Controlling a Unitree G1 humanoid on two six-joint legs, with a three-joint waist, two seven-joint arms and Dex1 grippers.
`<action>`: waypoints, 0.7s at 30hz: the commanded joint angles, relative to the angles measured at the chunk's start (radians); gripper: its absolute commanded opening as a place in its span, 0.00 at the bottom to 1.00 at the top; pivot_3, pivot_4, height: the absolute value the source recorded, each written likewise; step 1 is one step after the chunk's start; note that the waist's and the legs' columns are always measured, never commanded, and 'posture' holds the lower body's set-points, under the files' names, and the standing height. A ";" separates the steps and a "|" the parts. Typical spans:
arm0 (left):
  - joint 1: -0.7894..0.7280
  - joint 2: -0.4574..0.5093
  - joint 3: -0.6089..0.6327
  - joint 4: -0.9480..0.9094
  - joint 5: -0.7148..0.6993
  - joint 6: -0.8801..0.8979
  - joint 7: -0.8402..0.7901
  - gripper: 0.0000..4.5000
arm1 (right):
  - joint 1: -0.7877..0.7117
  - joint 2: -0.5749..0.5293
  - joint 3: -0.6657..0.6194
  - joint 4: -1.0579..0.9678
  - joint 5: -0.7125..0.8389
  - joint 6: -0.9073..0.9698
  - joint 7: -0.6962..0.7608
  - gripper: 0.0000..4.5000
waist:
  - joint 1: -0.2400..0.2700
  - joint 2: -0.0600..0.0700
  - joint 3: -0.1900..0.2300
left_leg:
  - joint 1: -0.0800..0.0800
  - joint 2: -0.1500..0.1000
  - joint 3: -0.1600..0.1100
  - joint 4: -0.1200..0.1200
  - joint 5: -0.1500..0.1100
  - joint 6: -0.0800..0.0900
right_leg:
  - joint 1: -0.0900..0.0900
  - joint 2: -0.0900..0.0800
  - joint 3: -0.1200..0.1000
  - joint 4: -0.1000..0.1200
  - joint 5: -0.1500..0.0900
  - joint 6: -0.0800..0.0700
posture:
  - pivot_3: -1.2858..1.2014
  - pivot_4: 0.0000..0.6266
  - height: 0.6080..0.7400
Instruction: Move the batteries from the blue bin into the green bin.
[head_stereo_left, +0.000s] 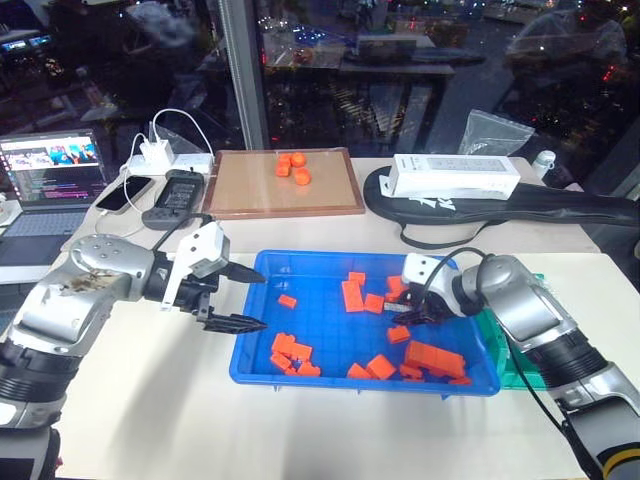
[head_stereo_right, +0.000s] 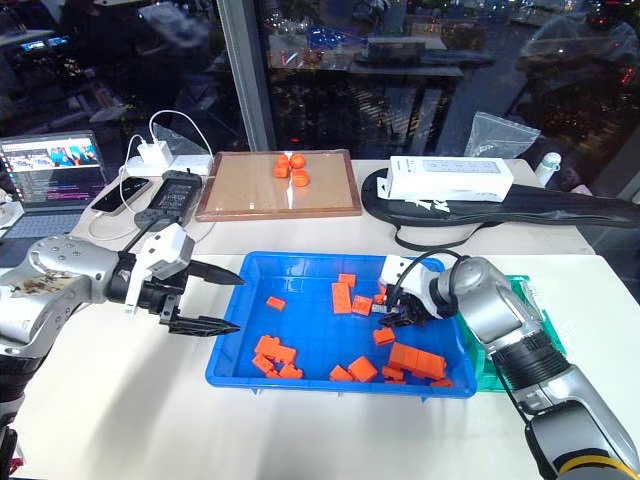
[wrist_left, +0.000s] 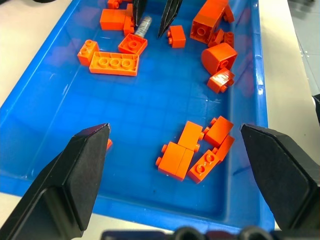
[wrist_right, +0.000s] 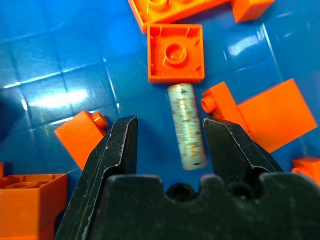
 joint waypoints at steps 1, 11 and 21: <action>-0.005 0.013 0.027 -0.015 -0.002 -0.006 0.001 1.00 | -0.008 0.007 -0.001 0.049 -0.012 -0.030 -0.009 0.55 | 0.000 0.000 0.000 | 0.000 0.000 0.000 0.000 0.000 0.000 | 0.000 0.000 0.000 0.000 0.000 0.000 | 0.52 0.24 1.00; -0.030 -0.007 0.035 0.006 -0.025 -0.002 -0.008 1.00 | -0.029 -0.034 -0.083 -0.050 0.055 0.036 0.019 0.05 | 0.002 0.000 0.000 | 0.001 0.000 0.000 0.000 0.000 0.000 | 0.001 0.000 0.000 0.001 0.000 0.000 | 0.52 0.24 1.00; -0.207 -0.176 0.008 0.133 -0.071 -0.025 -0.043 1.00 | -0.084 -0.358 -0.310 -0.187 0.117 0.182 0.060 0.05 | 0.022 0.000 0.000 | 0.000 -0.001 0.000 0.000 0.000 0.000 | 0.000 -0.001 -0.001 -0.001 0.000 0.001 | 0.52 0.24 1.00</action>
